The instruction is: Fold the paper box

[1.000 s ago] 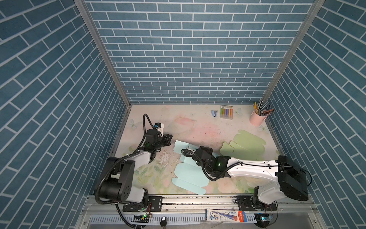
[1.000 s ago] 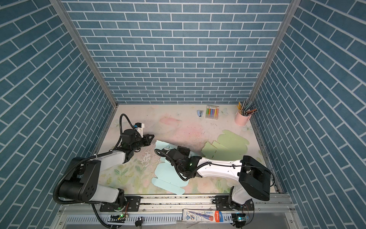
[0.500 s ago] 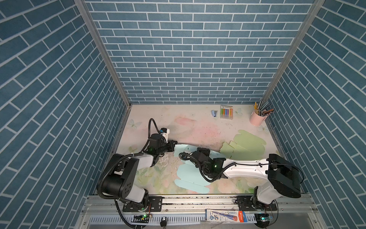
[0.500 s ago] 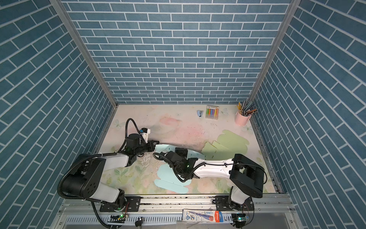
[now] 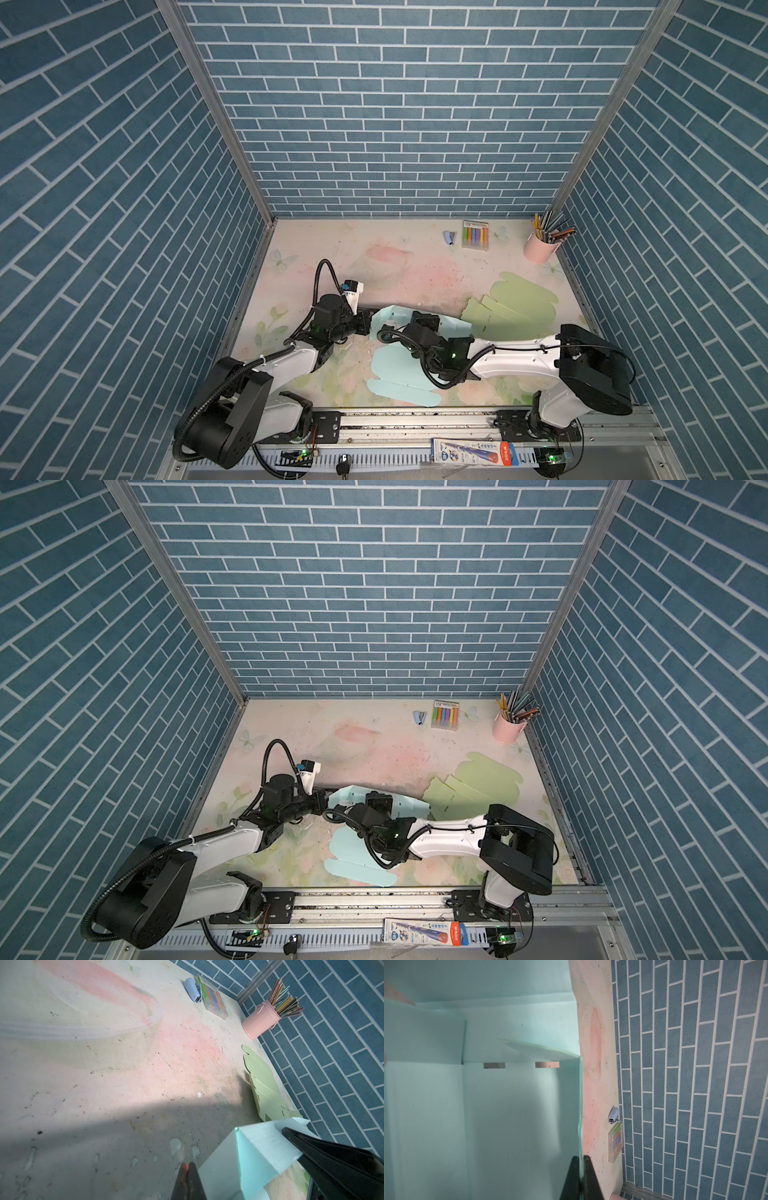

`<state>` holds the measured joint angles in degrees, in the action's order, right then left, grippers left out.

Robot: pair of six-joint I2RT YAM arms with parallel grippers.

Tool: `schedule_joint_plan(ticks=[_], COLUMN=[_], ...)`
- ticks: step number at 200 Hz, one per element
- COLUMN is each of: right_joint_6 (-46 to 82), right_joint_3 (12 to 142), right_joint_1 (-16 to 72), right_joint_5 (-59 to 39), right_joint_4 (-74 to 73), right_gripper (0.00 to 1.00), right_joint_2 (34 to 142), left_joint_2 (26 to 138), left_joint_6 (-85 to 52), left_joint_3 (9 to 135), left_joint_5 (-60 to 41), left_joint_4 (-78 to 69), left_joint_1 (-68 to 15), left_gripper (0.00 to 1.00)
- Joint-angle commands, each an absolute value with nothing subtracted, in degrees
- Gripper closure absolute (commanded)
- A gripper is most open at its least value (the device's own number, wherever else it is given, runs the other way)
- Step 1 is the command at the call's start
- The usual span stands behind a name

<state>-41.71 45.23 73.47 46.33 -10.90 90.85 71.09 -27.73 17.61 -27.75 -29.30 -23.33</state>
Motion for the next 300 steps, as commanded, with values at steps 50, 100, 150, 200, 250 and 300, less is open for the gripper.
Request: schedule_joint_plan(ticks=[50,100,150,200,250,300], right_joint_6=[-57.9,-59.5,-59.7,-57.9,-57.1,-54.5], right_joint_3=[36.7,34.4,34.5,34.9,34.1,34.0], right_joint_1=[77.5,79.5,79.7,80.3,81.5,82.9], right_joint_5=[53.2,54.4,54.3,53.9,54.8,55.5], right_joint_4=[-31.8,-35.5,-35.6,-33.8,-34.1,-32.3], right_gripper=[1.00,1.00,1.00,1.00,1.00,1.00], right_joint_2=[90.3,90.6,91.2,90.5,90.8,91.0], left_joint_2=[67.5,60.8,51.4,53.2,56.4,57.3], left_joint_6=[-30.1,-30.1,-30.2,-30.3,-28.9,-26.4], left_joint_3=[12.0,6.6,2.7,2.0,3.1,4.1], left_joint_5=[-23.8,-23.6,-21.6,-20.9,-17.5,-14.9], left_joint_4=[-31.0,-31.2,-29.0,-31.8,-32.1,-33.0], left_joint_1=[-29.0,-31.5,-34.3,-36.4,-39.8,-40.1], left_gripper=[1.00,1.00,0.78,0.66,0.63,0.60])
